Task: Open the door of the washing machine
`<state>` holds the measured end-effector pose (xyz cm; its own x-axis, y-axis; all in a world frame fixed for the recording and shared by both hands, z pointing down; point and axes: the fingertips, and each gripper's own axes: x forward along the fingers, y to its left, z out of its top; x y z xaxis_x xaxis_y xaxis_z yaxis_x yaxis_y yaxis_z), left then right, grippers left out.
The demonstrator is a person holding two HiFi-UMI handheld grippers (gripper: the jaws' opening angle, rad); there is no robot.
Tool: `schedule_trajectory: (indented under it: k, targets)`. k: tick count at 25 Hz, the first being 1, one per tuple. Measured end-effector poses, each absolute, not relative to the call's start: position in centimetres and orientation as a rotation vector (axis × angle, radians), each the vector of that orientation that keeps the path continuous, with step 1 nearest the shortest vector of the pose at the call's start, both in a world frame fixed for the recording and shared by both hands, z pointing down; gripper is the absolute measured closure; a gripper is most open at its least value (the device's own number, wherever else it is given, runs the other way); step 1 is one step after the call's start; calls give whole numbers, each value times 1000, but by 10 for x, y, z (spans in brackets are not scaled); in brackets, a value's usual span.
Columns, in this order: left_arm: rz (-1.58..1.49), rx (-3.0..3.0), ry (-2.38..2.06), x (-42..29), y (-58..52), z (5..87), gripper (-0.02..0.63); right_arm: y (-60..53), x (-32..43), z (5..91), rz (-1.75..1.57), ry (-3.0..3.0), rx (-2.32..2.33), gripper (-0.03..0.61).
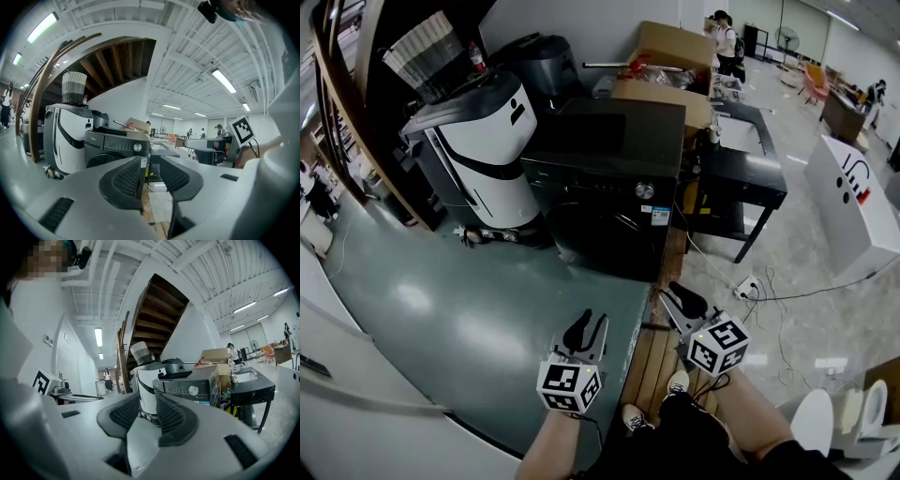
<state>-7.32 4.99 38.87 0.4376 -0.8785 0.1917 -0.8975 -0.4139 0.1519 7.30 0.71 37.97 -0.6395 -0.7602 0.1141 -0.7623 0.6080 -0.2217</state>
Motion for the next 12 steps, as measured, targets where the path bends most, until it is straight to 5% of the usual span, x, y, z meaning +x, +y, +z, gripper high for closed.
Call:
schedule_trajectory:
  k: [12]
  targets:
    - [108,2456,-1548,-79,42,385,453,-6,67,375,340,-2820,1283,404]
